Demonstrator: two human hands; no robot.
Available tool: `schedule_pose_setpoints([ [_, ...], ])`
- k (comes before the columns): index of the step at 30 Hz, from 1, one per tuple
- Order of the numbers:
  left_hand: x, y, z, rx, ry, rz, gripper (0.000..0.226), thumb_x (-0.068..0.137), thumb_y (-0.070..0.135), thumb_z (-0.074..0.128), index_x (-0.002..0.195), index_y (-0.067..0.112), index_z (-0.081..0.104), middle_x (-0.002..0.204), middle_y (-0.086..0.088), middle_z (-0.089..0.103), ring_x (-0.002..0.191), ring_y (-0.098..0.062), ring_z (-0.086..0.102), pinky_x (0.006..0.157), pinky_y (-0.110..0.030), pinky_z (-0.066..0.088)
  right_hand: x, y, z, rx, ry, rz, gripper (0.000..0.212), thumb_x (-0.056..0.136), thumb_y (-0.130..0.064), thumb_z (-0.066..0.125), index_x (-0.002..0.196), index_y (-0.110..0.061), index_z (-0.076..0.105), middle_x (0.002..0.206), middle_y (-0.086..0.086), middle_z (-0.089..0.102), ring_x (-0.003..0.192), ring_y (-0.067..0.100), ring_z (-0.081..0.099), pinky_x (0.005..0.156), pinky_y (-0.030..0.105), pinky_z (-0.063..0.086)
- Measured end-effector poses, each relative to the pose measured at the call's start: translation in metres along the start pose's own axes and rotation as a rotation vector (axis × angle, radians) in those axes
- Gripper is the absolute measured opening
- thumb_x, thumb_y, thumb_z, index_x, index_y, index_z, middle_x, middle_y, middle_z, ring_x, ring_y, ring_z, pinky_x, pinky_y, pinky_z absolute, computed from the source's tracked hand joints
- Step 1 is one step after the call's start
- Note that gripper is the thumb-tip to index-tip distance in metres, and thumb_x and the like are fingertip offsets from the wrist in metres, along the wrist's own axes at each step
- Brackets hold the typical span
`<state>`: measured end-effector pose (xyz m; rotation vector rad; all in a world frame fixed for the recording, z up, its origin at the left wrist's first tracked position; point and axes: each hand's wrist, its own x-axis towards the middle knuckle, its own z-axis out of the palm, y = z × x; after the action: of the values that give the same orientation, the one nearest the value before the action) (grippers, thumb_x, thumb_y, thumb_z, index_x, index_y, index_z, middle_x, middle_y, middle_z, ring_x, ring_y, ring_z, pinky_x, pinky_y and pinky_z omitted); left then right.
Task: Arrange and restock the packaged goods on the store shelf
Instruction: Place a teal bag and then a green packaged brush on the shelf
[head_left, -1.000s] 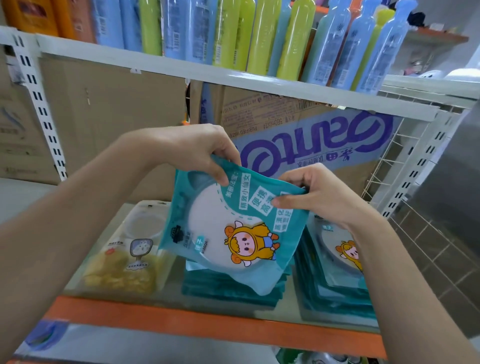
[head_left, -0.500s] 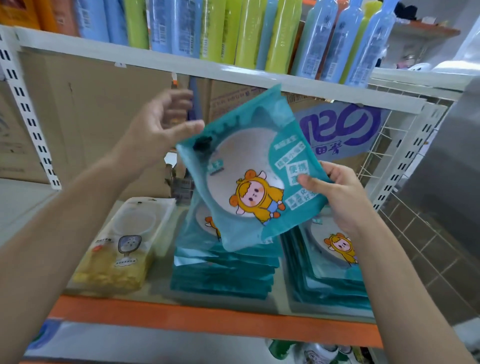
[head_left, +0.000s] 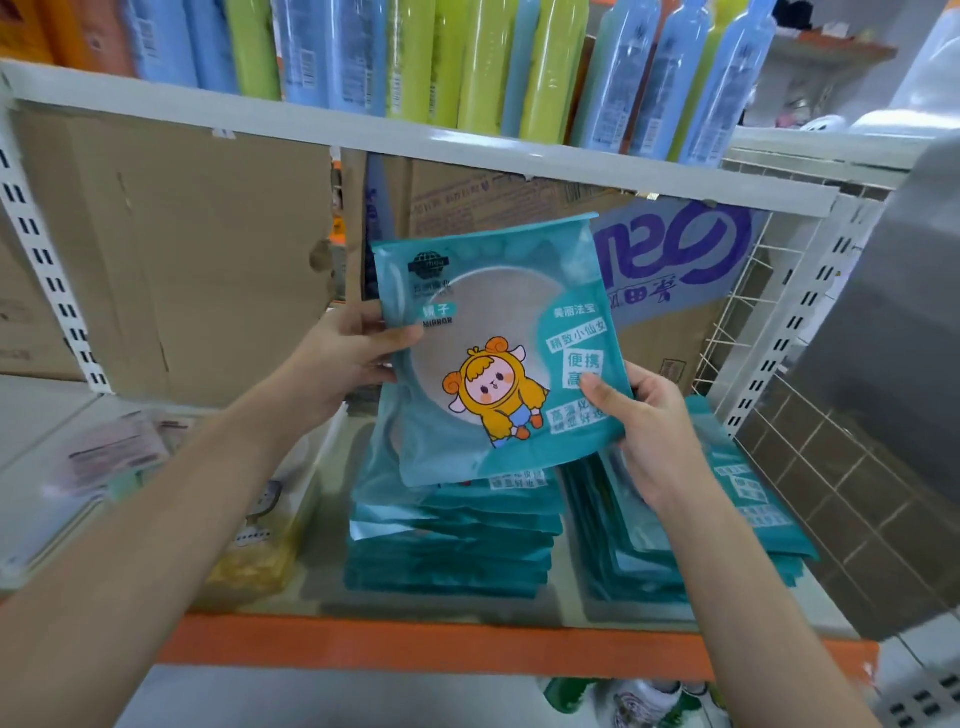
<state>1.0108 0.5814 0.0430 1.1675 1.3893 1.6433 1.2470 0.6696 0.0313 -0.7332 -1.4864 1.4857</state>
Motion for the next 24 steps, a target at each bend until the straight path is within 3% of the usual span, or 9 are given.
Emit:
schedule_pose_setpoints([
  [6, 0.02, -0.005, 0.01, -0.038, -0.045, -0.065, 0.02, 0.081, 0.003, 0.063, 0.098, 0.012, 0.066, 0.083, 0.005, 0.073, 0.074, -0.011, 0.069, 0.063, -0.023, 0.057, -0.007, 0.004, -0.01, -0.198, 0.069, -0.018, 0.02, 0.08, -0.015, 0.066, 0.099, -0.015, 0.06, 0.098, 0.005, 0.071, 0.088, 0.024, 0.07, 0.075, 0.044, 0.057],
  [11, 0.033, -0.019, 0.029, 0.001, -0.073, -0.085, 0.023, 0.075, 0.007, 0.069, 0.097, 0.014, 0.067, 0.092, 0.0, 0.072, 0.086, -0.019, 0.067, 0.076, -0.034, 0.056, -0.012, 0.011, -0.029, -0.232, 0.116, 0.015, 0.024, 0.078, -0.01, 0.068, 0.097, -0.022, 0.06, 0.093, -0.001, 0.072, 0.085, 0.019, 0.07, 0.069, 0.036, 0.059],
  [15, 0.037, -0.028, 0.061, 0.074, -0.096, -0.117, 0.022, 0.079, 0.007, 0.068, 0.098, 0.018, 0.065, 0.085, 0.007, 0.07, 0.069, -0.003, 0.067, 0.054, -0.013, 0.051, -0.02, 0.018, -0.059, -0.304, 0.123, 0.076, 0.038, 0.074, -0.008, 0.073, 0.104, -0.025, 0.057, 0.101, 0.0, 0.07, 0.089, 0.02, 0.069, 0.074, 0.041, 0.058],
  [19, 0.044, -0.034, 0.104, 0.116, -0.133, -0.195, 0.032, 0.08, 0.005, 0.067, 0.11, 0.013, 0.061, 0.094, 0.0, 0.067, 0.069, -0.003, 0.066, 0.051, -0.012, 0.051, -0.025, 0.023, -0.1, -0.341, 0.128, 0.129, 0.042, 0.075, -0.01, 0.073, 0.111, -0.022, 0.055, 0.104, 0.001, 0.069, 0.089, 0.019, 0.069, 0.072, 0.038, 0.059],
  [21, 0.045, -0.042, 0.125, 0.09, -0.119, -0.244, 0.037, 0.079, 0.0, 0.067, 0.114, 0.009, 0.059, 0.096, -0.005, 0.067, 0.073, -0.009, 0.066, 0.054, -0.017, 0.054, -0.027, 0.026, -0.12, -0.368, 0.133, 0.135, 0.038, 0.077, -0.01, 0.071, 0.108, -0.025, 0.055, 0.1, -0.003, 0.068, 0.086, 0.017, 0.069, 0.066, 0.032, 0.059],
  [24, 0.045, -0.052, 0.154, 0.104, -0.09, -0.302, 0.048, 0.08, -0.001, 0.066, 0.125, 0.005, 0.052, 0.099, -0.008, 0.066, 0.086, -0.02, 0.065, 0.068, -0.027, 0.057, -0.025, 0.029, -0.15, -0.379, 0.125, 0.146, 0.03, 0.079, -0.014, 0.07, 0.101, -0.03, 0.058, 0.096, -0.005, 0.069, 0.081, 0.014, 0.07, 0.067, 0.033, 0.059],
])
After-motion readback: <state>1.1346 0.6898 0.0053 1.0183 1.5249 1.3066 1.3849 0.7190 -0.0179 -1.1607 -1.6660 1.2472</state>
